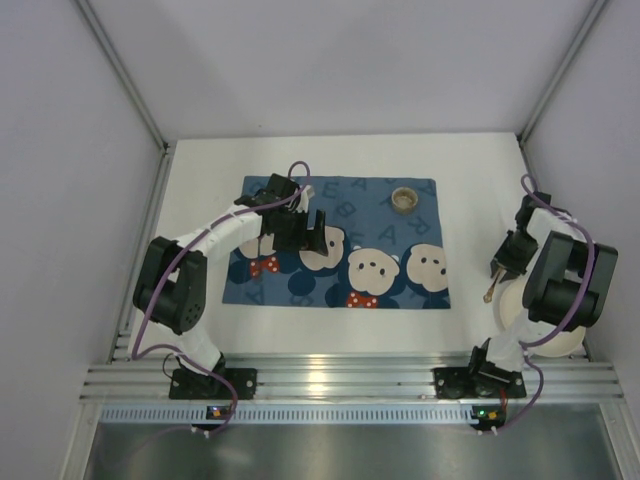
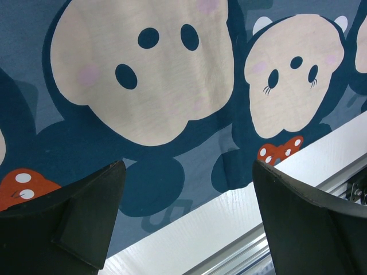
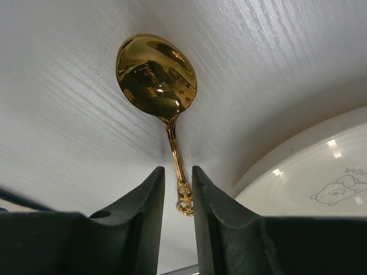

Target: Set the dinner table for one person

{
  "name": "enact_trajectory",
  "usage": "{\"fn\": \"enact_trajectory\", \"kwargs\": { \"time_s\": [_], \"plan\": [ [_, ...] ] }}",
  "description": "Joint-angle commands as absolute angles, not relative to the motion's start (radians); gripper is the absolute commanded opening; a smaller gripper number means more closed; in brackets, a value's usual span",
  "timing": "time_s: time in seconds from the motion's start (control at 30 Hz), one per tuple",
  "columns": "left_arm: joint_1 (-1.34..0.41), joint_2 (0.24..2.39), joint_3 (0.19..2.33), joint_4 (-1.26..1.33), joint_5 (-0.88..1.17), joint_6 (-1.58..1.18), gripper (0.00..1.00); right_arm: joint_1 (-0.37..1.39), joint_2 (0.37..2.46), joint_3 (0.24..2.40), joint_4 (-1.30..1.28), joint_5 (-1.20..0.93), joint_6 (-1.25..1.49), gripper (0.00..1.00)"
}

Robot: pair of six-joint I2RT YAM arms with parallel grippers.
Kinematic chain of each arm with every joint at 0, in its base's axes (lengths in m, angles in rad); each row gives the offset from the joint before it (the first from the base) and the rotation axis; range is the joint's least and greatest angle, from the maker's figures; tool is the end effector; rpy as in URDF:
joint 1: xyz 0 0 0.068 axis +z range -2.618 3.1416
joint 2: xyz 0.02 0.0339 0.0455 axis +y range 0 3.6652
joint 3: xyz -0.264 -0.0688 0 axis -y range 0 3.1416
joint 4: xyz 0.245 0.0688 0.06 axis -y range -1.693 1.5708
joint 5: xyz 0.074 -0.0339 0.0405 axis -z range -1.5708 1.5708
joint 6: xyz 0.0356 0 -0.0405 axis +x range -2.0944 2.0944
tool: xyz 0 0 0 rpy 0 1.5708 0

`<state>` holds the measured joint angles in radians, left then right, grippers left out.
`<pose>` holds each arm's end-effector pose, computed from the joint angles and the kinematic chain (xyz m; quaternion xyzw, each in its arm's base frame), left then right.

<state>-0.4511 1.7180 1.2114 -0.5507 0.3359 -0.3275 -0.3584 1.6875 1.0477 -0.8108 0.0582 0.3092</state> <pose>0.3143 -0.1653 0.2145 0.1013 0.9492 -0.2446 0.1703 0.2767 -0.1059 0.1688 0.3286 0.9421 -0.0305 0.0593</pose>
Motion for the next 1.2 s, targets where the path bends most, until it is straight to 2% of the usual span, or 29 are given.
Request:
{"fn": "enact_trajectory", "kwargs": {
  "time_s": [0.0,0.37,0.47,0.6,0.83,1.03,1.17],
  "plan": [
    [-0.446,1.690,1.229,-0.525,0.342,-0.322,0.97,-0.367,1.709,1.074,-0.770,0.075,0.308,0.26],
    [-0.446,1.695,1.236,-0.537,0.330,-0.318,0.96,-0.393,1.749,1.060,-0.730,0.084,0.308,0.20],
    [-0.446,1.697,1.238,-0.538,0.327,-0.318,0.96,-0.396,1.753,1.029,-0.704,0.086,0.302,0.15],
    [-0.446,1.701,1.244,-0.541,0.331,-0.316,0.96,-0.394,1.746,1.014,-0.689,0.117,0.299,0.00],
    [-0.446,1.718,1.270,-0.551,0.336,-0.310,0.96,-0.345,1.710,1.098,-0.765,0.163,0.282,0.00],
    [-0.446,1.723,1.293,-0.554,0.357,-0.321,0.96,-0.162,1.588,1.250,-0.891,0.140,0.342,0.00],
    [-0.446,1.733,1.310,-0.558,0.379,-0.327,0.96,0.185,1.604,1.318,-0.930,0.091,0.426,0.00]
  ]
}}
